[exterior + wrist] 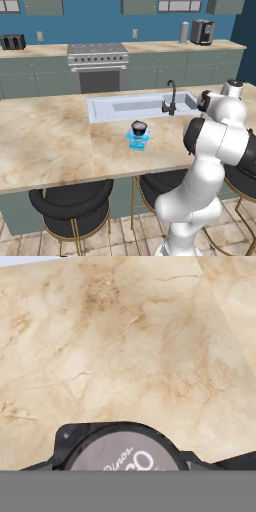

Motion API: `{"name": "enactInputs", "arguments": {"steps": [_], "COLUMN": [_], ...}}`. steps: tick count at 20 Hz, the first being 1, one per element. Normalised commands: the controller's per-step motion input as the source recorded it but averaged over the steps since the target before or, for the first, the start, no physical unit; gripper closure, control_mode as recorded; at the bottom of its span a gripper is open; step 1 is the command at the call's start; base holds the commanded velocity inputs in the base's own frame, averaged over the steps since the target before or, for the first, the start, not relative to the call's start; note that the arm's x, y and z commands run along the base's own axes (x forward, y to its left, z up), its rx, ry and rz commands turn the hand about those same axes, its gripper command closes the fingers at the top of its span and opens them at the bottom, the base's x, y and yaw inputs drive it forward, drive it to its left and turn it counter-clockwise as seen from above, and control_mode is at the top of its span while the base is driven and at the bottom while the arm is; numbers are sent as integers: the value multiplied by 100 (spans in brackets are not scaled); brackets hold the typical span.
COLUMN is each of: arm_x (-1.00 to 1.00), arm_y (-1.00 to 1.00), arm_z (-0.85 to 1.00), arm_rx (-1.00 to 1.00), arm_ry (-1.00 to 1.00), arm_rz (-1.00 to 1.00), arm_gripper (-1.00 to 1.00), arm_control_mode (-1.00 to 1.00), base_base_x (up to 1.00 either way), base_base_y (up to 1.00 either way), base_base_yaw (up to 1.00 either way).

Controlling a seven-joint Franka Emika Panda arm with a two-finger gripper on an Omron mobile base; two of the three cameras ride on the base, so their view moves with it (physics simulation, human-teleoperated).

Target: Stack the yogurt containers by placing the smaller containers on top of the larger containers.

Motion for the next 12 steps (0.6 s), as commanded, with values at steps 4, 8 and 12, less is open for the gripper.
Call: {"name": "enactInputs", "arguments": {"steps": [4, 8, 12], "arm_x": [-28, -35, -43], "arm_y": [59, 63, 65], "arm_z": [32, 29, 27], "arm_rx": [0, 0, 0], "arm_ry": [5, 3, 1], "arm_rz": [0, 0, 0], "arm_gripper": [100, 100, 100], "arm_control_mode": [-100, -100, -100], "base_base_x": [0, 0, 0], "base_base_y": [0, 0, 0], "base_base_yaw": [0, 0, 0]}}
